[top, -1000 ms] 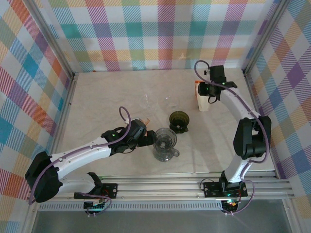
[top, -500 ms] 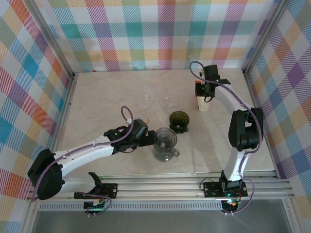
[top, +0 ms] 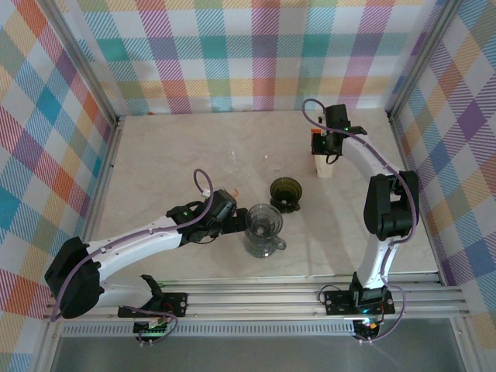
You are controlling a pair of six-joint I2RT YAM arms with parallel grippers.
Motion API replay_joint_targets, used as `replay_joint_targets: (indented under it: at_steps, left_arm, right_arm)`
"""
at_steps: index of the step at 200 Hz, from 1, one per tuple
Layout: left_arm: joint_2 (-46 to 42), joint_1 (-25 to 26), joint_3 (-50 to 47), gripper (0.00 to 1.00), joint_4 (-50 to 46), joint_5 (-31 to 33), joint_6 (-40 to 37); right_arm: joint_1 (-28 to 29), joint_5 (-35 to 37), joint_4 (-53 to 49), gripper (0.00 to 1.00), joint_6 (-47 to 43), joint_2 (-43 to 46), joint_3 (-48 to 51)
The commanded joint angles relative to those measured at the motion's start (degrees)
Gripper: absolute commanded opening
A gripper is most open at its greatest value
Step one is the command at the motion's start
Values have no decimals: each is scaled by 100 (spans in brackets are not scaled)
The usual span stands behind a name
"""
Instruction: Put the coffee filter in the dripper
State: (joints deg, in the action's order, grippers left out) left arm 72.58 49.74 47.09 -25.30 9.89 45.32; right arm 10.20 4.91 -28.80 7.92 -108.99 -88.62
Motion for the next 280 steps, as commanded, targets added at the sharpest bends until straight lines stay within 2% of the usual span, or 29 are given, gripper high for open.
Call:
replay_joint_targets:
  at_steps: [1,29,182,280]
  left_arm:
    - [-25,-33,152,100,-18,-30,-85]
    - [-54,-33,152,100,-37,-18,-76]
    - [-169,-28,149,100,-56,-32,-33]
    - [-694,-43,228,100,-446,210,28]
  right_arm:
    - [39,-68,-57,10,-88,-109,-201]
    - [44,-46,-18,0,-114,-28,-157]
    - [79,421,-35,0,-265,916,-21]
    - [162,380,-211,0,-52,2296,552]
